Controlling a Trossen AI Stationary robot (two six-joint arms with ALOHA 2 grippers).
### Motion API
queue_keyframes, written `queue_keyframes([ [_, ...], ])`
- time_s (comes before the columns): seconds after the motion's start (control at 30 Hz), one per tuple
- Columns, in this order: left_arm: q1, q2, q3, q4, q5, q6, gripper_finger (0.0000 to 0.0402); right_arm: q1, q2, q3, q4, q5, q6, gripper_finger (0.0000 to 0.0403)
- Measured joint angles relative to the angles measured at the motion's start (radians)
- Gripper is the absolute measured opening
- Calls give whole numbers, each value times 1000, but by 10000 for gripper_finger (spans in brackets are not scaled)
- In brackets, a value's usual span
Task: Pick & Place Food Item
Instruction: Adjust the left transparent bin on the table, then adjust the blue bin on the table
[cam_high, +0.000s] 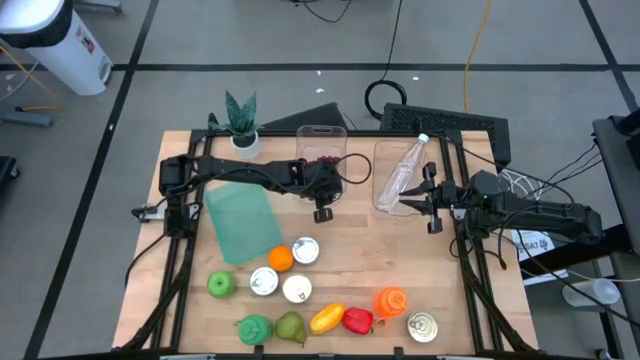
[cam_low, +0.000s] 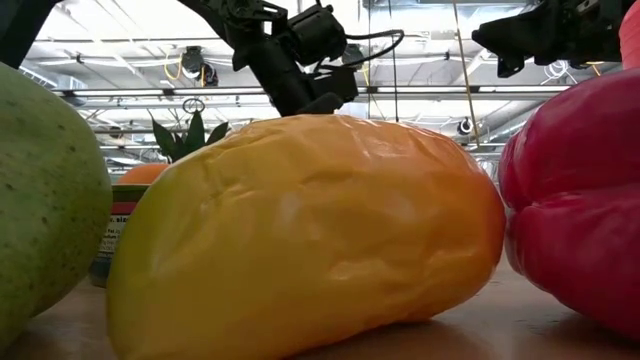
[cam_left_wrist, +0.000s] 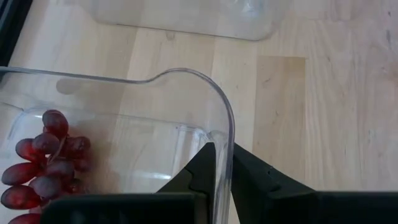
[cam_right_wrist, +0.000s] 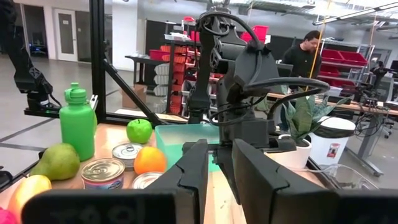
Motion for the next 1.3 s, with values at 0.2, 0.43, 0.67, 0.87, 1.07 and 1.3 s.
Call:
queue_keyframes([
  [0.2, 0, 0, 0, 51, -7, 0, 49, 0, 0, 0, 0, 0, 3, 63],
  [0.43, -10, -73, 0, 23, 93, 53, 50, 0, 0, 0, 0, 0, 12, 64],
  [0.67, -47, -235, 0, -120, 77, -5, 89, 1, 0, 0, -3, -1, 13, 63],
  [0.87, -131, -393, 1, -424, 38, -255, 134, 2, 0, 0, -11, -2, 17, 64],
  [1.07, -321, -406, 0, -650, -116, -476, 132, 2, 1, 0, -8, -1, 14, 64],
  [1.3, -443, -346, 0, -902, -286, -577, 140, 2, 11, 0, -4, -1, 21, 64],
])
